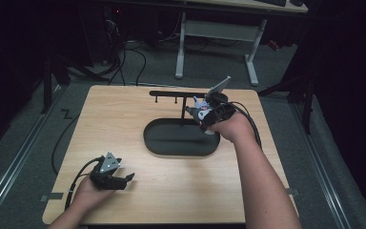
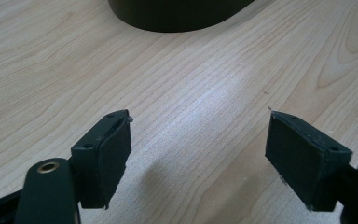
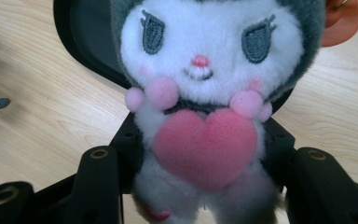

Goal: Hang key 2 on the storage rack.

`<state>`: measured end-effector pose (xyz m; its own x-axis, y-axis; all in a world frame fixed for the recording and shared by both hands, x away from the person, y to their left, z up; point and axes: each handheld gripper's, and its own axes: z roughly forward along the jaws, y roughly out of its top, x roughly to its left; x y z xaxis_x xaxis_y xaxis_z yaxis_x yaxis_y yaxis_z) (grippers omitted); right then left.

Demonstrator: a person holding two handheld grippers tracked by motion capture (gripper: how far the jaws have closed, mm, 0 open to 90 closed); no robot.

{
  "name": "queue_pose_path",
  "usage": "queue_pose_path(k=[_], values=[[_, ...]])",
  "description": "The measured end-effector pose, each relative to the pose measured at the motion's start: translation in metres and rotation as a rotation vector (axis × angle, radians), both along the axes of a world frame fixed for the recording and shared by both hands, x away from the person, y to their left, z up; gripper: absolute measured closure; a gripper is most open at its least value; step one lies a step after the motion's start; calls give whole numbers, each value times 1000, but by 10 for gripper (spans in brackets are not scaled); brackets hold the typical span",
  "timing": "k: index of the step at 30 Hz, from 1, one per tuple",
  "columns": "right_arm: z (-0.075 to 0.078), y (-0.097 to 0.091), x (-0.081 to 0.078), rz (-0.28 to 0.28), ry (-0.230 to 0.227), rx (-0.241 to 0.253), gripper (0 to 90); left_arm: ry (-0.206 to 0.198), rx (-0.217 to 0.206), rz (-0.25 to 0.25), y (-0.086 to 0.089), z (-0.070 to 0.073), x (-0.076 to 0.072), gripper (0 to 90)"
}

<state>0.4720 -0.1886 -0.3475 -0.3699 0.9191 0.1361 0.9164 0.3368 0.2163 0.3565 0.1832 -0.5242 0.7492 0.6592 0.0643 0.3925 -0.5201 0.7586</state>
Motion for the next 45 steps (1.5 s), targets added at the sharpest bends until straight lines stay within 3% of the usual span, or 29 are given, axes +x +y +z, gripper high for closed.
queue_pose_path(k=[13, 25, 40, 45], values=[[-28, 4, 5, -2, 33, 20, 469, 4, 0, -4, 0, 0, 1, 232], [-29, 3, 5, -29, -16, 27, 344, 4, 1, -6, 0, 0, 1, 238], [-33, -10, -9, -25, -59, 38, 330, 5, 4, 5, 2, -1, -3, 237], [-45, -15, -19, -24, -104, 45, 336, 5, 5, 2, 2, -1, -3, 237]])
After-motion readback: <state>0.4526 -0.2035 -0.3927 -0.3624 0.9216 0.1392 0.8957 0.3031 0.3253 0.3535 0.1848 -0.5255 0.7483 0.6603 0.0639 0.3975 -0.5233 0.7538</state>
